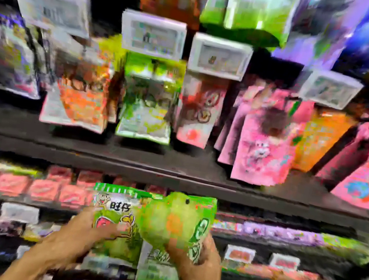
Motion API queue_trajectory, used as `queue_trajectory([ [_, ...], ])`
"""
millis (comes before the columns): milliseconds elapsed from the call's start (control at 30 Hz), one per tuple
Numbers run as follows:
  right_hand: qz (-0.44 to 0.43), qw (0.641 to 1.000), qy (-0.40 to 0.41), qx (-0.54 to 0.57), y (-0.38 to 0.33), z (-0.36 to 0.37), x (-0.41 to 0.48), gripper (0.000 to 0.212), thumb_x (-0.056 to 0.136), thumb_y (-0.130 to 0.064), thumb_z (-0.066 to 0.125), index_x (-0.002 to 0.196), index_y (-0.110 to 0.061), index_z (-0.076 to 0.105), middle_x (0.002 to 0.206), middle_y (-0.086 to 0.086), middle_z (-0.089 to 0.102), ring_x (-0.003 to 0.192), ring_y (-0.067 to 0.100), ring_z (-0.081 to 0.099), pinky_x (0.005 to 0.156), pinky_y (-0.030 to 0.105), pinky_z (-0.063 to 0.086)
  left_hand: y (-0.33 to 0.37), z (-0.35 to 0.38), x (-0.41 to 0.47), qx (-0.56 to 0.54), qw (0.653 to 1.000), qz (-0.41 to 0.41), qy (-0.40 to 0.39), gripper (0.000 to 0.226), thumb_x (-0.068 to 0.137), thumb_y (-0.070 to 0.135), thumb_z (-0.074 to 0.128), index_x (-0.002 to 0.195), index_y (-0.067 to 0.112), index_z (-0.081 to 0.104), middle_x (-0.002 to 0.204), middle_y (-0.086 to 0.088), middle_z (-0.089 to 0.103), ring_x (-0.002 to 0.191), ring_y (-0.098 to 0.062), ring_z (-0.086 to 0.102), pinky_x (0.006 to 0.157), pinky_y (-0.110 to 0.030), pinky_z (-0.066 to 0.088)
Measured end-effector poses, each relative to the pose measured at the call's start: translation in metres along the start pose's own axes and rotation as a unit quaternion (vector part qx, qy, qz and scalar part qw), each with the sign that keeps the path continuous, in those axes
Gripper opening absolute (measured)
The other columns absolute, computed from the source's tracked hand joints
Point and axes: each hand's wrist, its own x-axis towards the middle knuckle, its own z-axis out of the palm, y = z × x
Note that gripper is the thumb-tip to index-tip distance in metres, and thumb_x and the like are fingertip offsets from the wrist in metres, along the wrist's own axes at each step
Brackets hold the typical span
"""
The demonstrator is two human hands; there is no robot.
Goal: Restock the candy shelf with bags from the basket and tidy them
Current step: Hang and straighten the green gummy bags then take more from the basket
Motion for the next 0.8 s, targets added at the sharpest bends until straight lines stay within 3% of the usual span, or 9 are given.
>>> queue_trajectory([
  [67, -0.066, 0.998, -0.002, 0.005, -0.058, 0.001, 0.005, 0.051, 0.053, 0.004, 0.08, 0.102, -0.005, 0.066, 0.084, 0.0, 0.078, 0.073, 0.007, 0.072, 0.067, 0.023, 0.059, 0.062, -0.001, -0.003, 0.008, 0.998, 0.059, -0.023, 0.029, 0.066, 0.016, 0.086, 0.092, 0.01, 0.075, 0.086, -0.001, 0.078, 0.074, -0.008, 0.072, 0.063, -0.015, 0.054],
  [167, -0.137, 0.99, 0.01, -0.005, -0.125, 0.001, 0.01, 0.051, 0.056, -0.001, 0.087, 0.103, -0.005, 0.066, 0.084, -0.005, 0.077, 0.074, 0.002, 0.071, 0.068, 0.015, 0.055, 0.135, 0.005, -0.01, -0.041, 0.992, 0.113, -0.024, 0.033, 0.065, 0.01, 0.077, 0.097, 0.003, 0.071, 0.093, -0.015, 0.076, 0.076, -0.021, 0.073, 0.063, -0.027, 0.059],
  [233, -0.183, 0.983, 0.033, -0.012, -0.16, 0.001, 0.012, 0.039, 0.064, -0.006, 0.087, 0.098, -0.009, 0.068, 0.082, -0.012, 0.076, 0.071, -0.003, 0.069, 0.063, 0.008, 0.05, 0.175, 0.011, -0.017, -0.046, 0.987, 0.153, -0.027, 0.033, 0.068, 0.012, 0.07, 0.101, 0.006, 0.069, 0.094, -0.012, 0.076, 0.078, -0.021, 0.073, 0.065, -0.029, 0.059],
  [333, -0.232, 0.971, 0.057, -0.002, -0.2, 0.004, 0.015, 0.038, 0.065, -0.024, 0.088, 0.097, -0.014, 0.069, 0.09, -0.005, 0.077, 0.083, 0.008, 0.073, 0.07, 0.016, 0.054, 0.216, 0.019, -0.025, -0.029, 0.978, 0.203, -0.036, 0.036, 0.061, 0.016, 0.076, 0.096, 0.011, 0.071, 0.088, -0.005, 0.078, 0.073, -0.014, 0.074, 0.06, -0.021, 0.056],
  [400, -0.239, 0.969, 0.064, 0.017, -0.22, 0.007, 0.021, 0.043, 0.064, -0.03, 0.089, 0.1, -0.015, 0.071, 0.096, 0.001, 0.077, 0.091, 0.019, 0.073, 0.079, 0.032, 0.058, 0.236, 0.026, -0.025, -0.02, 0.976, 0.213, -0.043, 0.036, 0.052, 0.016, 0.087, 0.086, 0.016, 0.076, 0.086, -0.005, 0.078, 0.071, -0.013, 0.074, 0.058, -0.019, 0.055],
  [500, -0.237, 0.969, 0.047, 0.043, -0.251, 0.012, 0.034, 0.041, 0.066, -0.035, 0.086, 0.101, -0.019, 0.072, 0.098, 0.004, 0.077, 0.092, 0.026, 0.073, 0.084, 0.047, 0.057, 0.261, 0.04, -0.02, -0.005, 0.968, 0.247, -0.035, 0.049, 0.044, 0.025, 0.094, 0.09, 0.027, 0.077, 0.092, -0.004, 0.077, 0.081, -0.018, 0.075, 0.067, -0.026, 0.058],
  [600, -0.237, 0.97, 0.026, 0.051, -0.279, 0.013, 0.05, 0.051, 0.066, -0.036, 0.084, 0.108, -0.01, 0.069, 0.098, 0.006, 0.076, 0.091, 0.026, 0.074, 0.078, 0.048, 0.06, 0.283, 0.052, -0.009, -0.036, 0.966, 0.256, 0.025, 0.052, 0.039, 0.034, 0.095, 0.087, 0.027, 0.077, 0.089, -0.003, 0.078, 0.083, -0.021, 0.075, 0.072, -0.032, 0.06],
  [733, -0.228, 0.973, -0.015, 0.032, -0.31, 0.008, 0.076, 0.05, 0.07, -0.045, 0.076, 0.104, -0.009, 0.072, 0.097, 0.009, 0.076, 0.092, 0.029, 0.073, 0.08, 0.05, 0.059, 0.307, 0.06, 0.005, -0.075, 0.96, 0.262, 0.065, 0.054, 0.037, 0.034, 0.093, 0.085, 0.014, 0.077, 0.086, -0.008, 0.077, 0.077, -0.023, 0.075, 0.06, -0.029, 0.058],
  [800, -0.212, 0.976, -0.02, 0.045, -0.325, 0.005, 0.093, 0.045, 0.07, -0.041, 0.078, 0.101, -0.008, 0.073, 0.094, 0.012, 0.076, 0.089, 0.031, 0.073, 0.082, 0.053, 0.058, 0.315, 0.065, 0.011, -0.074, 0.959, 0.259, 0.083, 0.06, 0.038, 0.029, 0.096, 0.091, 0.009, 0.074, 0.089, -0.01, 0.077, 0.08, -0.026, 0.075, 0.068, -0.035, 0.059],
])
